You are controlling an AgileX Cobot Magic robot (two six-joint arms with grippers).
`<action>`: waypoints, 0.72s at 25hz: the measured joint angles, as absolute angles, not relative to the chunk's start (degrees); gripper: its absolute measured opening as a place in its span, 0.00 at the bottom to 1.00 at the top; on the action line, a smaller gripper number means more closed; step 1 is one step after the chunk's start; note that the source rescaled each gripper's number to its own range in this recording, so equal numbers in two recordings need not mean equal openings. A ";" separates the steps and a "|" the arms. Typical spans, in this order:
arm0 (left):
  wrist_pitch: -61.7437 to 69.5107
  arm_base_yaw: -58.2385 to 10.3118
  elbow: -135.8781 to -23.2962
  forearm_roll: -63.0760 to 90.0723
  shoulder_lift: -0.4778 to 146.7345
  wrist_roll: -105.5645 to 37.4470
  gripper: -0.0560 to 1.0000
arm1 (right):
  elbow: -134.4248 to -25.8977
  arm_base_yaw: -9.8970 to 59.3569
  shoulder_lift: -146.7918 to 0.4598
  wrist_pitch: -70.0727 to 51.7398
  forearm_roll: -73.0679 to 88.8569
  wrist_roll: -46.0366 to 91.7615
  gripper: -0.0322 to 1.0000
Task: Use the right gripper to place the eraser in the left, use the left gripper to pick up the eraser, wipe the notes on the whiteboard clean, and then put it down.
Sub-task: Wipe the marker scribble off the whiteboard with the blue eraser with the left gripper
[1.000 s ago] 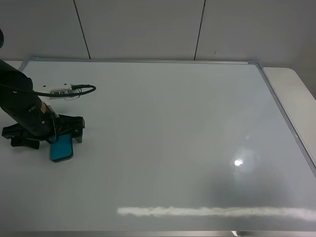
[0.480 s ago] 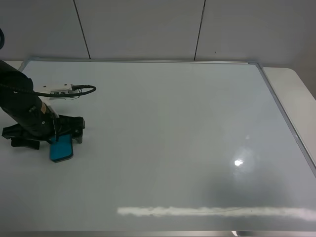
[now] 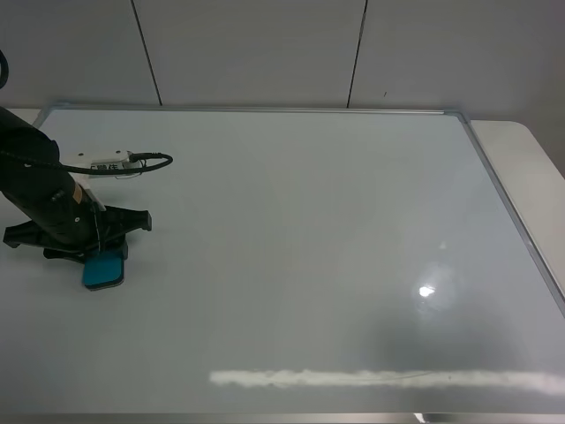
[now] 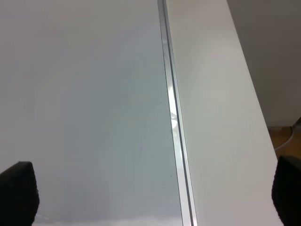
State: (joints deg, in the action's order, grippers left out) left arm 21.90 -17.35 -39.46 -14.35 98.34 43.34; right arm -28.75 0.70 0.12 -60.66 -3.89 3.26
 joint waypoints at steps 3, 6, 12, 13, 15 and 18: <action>23.27 -17.35 -39.65 -14.35 97.81 42.53 0.06 | -28.75 0.70 0.12 -60.66 -3.89 3.26 1.00; 28.07 -17.35 -42.90 -14.29 96.40 39.32 0.06 | -28.75 0.70 0.12 -60.66 -3.89 3.26 1.00; 35.73 -14.32 -54.23 -13.40 95.94 27.17 0.06 | -28.75 0.70 0.12 -60.66 -3.89 3.26 1.00; 35.73 -13.10 -55.90 -12.78 95.94 24.62 0.06 | -28.75 0.70 0.12 -60.66 -3.89 3.26 1.00; 35.79 -10.60 -58.80 -10.62 96.53 19.72 0.06 | -28.75 0.70 0.12 -60.66 -3.89 3.26 1.00; 36.22 -6.63 -63.03 -6.45 99.65 10.77 0.06 | -28.75 0.70 0.12 -60.66 -3.89 3.26 1.00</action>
State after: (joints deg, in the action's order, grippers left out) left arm 36.22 -6.63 -63.03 -6.45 99.65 10.77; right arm -28.75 0.70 0.12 -60.66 -3.89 3.26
